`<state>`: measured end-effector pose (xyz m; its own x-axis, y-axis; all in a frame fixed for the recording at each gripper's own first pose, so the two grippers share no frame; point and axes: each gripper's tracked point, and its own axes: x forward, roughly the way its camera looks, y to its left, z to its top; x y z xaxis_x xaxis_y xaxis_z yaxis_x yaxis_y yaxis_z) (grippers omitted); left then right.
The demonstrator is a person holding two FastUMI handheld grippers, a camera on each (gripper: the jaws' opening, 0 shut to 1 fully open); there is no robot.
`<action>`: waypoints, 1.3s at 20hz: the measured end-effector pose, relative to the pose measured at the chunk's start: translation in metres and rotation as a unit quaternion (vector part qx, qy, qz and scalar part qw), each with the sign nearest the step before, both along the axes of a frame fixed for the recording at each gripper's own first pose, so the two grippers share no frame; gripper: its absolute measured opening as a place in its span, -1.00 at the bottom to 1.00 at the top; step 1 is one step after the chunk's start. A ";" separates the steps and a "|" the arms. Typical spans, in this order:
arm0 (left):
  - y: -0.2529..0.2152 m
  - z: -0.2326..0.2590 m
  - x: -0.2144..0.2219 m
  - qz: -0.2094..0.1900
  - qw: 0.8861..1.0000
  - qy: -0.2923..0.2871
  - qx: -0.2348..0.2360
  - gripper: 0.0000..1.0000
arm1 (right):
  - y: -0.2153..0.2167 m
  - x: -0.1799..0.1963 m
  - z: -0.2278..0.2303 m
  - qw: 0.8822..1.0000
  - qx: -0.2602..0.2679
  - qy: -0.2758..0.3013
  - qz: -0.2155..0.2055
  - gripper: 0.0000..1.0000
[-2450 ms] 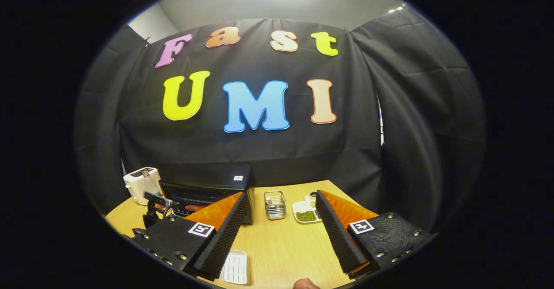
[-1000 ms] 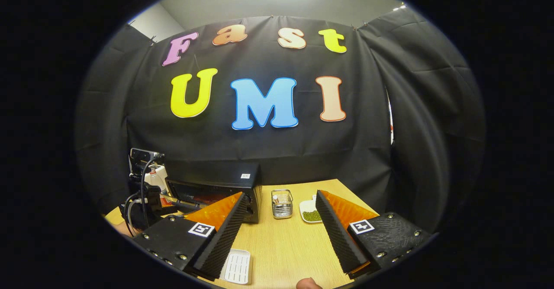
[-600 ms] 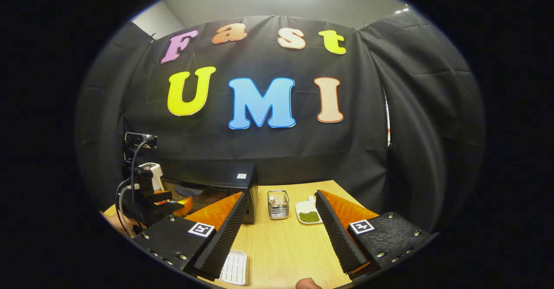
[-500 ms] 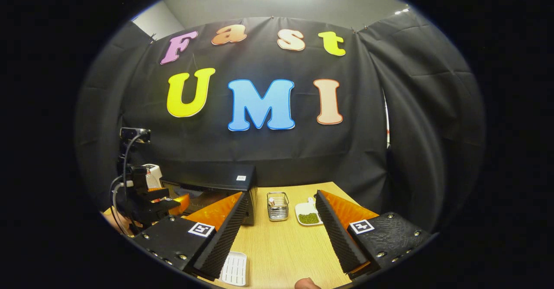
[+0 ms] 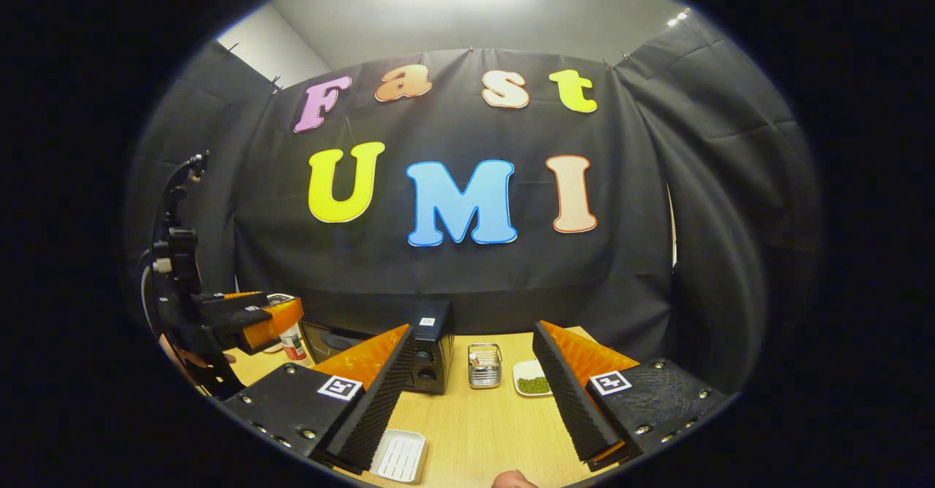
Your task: Open the electric oven with the left hand, put the food in, and close the electric oven.
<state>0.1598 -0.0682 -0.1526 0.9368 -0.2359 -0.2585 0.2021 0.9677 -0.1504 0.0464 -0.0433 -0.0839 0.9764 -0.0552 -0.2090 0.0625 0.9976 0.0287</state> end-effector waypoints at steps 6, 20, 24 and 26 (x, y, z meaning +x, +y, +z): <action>-0.004 0.061 -0.067 0.032 0.999 -0.031 0.016 1.00 | -0.026 -0.034 0.019 1.000 0.008 -0.023 0.019 0.95; 0.013 0.106 -0.168 0.069 0.996 -0.050 0.033 1.00 | -0.047 -0.094 0.041 0.999 0.005 -0.043 0.019 0.95; 0.025 0.113 -0.178 0.063 0.996 -0.059 0.033 1.00 | -0.042 -0.102 0.043 0.999 0.004 -0.041 0.006 0.95; 0.029 0.112 -0.182 0.059 0.996 -0.060 0.027 1.00 | -0.038 -0.107 0.043 0.999 0.004 -0.041 -0.002 0.95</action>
